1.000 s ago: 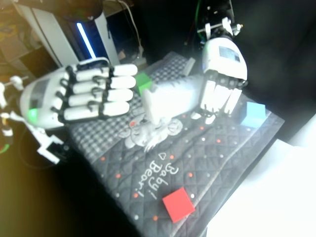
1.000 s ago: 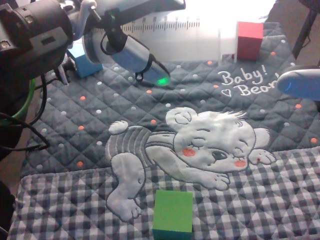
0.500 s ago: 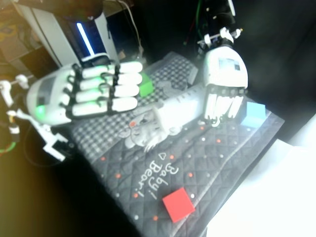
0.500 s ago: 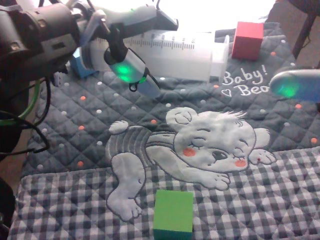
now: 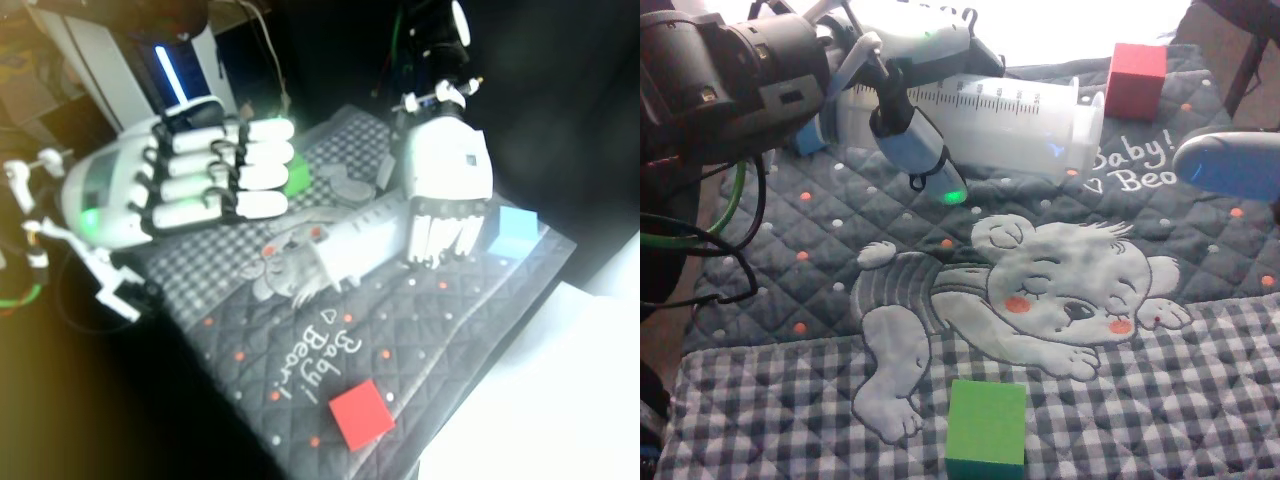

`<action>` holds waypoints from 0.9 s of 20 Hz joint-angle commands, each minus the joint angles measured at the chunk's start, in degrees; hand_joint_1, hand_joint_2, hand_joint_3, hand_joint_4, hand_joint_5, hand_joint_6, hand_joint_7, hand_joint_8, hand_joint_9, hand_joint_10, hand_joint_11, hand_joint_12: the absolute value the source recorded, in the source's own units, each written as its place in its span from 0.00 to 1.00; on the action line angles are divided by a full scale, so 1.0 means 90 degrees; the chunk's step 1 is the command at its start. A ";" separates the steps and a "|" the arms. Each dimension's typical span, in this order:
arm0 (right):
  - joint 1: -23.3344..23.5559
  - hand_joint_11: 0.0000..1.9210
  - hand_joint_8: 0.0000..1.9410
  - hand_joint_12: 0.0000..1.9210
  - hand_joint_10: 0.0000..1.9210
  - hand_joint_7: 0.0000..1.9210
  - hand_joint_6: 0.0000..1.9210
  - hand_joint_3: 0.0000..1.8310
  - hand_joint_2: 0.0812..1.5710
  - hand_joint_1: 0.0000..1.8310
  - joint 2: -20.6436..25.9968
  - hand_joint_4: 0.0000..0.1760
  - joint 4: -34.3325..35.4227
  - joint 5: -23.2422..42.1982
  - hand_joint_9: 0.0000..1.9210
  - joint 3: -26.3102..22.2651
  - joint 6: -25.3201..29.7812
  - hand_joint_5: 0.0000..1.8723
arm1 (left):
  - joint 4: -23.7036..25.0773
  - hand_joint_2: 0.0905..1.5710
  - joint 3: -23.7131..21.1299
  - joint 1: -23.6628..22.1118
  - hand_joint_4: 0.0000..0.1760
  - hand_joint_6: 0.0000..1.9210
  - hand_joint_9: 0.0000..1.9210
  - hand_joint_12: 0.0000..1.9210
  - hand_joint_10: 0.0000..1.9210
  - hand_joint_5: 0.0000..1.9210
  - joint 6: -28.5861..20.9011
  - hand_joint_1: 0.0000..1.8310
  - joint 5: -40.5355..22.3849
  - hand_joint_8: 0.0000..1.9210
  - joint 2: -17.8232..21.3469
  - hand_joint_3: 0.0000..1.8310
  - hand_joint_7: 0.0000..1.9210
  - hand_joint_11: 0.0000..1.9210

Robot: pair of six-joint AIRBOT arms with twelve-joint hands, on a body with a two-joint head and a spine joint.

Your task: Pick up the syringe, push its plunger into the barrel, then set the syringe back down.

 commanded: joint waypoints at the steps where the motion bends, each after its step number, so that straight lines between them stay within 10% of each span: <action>1: 0.0102 0.00 0.00 0.13 0.00 0.02 0.00 0.00 0.55 0.02 0.0004 0.00 0.0144 0.0781 0.01 -0.0007 0.0026 0.03 | -0.0036 0.73 0.0020 -0.0063 1.00 1.00 0.77 1.00 1.00 0.54 -0.0043 0.83 -0.0561 1.00 -0.0037 0.00 0.70 0.80; 8: 0.0107 0.00 0.00 0.21 0.00 0.04 0.00 0.00 0.56 0.00 -0.0010 0.00 0.0152 0.0786 0.04 -0.0007 0.0026 0.04 | -0.0043 0.75 0.0059 -0.0029 1.00 1.00 0.70 1.00 1.00 0.48 -0.0046 0.73 -0.0486 1.00 -0.0070 0.00 0.61 0.74; 9: 0.0108 0.00 0.00 0.16 0.00 0.02 0.00 0.00 0.54 0.02 -0.0010 0.00 0.0154 0.0786 0.02 -0.0007 0.0026 0.04 | -0.0041 0.72 0.0057 -0.0020 0.00 1.00 0.57 1.00 1.00 0.38 -0.0045 0.63 -0.0484 1.00 -0.0076 0.00 0.47 0.63; 12: 0.0123 0.00 0.00 0.16 0.00 0.02 0.00 0.00 0.51 0.03 -0.0021 0.00 0.0165 0.0798 0.02 -0.0002 0.0026 0.04 | -0.0027 0.72 0.0064 0.0021 0.00 0.97 0.45 1.00 0.99 0.32 -0.0044 0.54 -0.0456 0.95 -0.0081 0.00 0.37 0.51; 13: 0.0125 0.00 0.00 0.16 0.00 0.03 0.00 0.00 0.52 0.02 -0.0022 0.00 0.0165 0.0801 0.02 -0.0002 0.0026 0.04 | -0.0026 0.75 0.0065 0.0034 0.74 0.77 0.38 0.95 0.87 0.37 -0.0043 0.50 -0.0449 0.79 -0.0081 0.01 0.34 0.39; 14: 0.0128 0.00 0.00 0.16 0.00 0.01 0.00 0.00 0.50 0.02 -0.0024 0.00 0.0165 0.0803 0.01 0.0000 0.0026 0.04 | -0.0002 0.67 0.0060 0.0042 0.00 0.33 0.30 0.60 0.21 0.36 -0.0043 0.38 -0.0442 0.15 -0.0081 0.00 0.35 0.08; 16: 0.0130 0.00 0.00 0.17 0.00 0.02 0.00 0.00 0.53 0.05 -0.0030 0.00 0.0165 0.0807 0.01 0.0004 0.0026 0.04 | 0.0007 0.64 0.0057 0.0045 0.00 0.05 0.22 0.43 0.02 0.35 -0.0042 0.35 -0.0444 0.01 -0.0083 0.00 0.26 0.01; 18: 0.0131 0.00 0.00 0.12 0.00 0.00 0.00 0.00 0.52 0.04 -0.0031 0.00 0.0165 0.0809 0.00 0.0005 0.0026 0.02 | 0.0018 0.58 0.0053 0.0045 0.05 0.00 0.13 0.21 0.00 0.26 -0.0042 0.27 -0.0444 0.00 -0.0081 0.00 0.17 0.00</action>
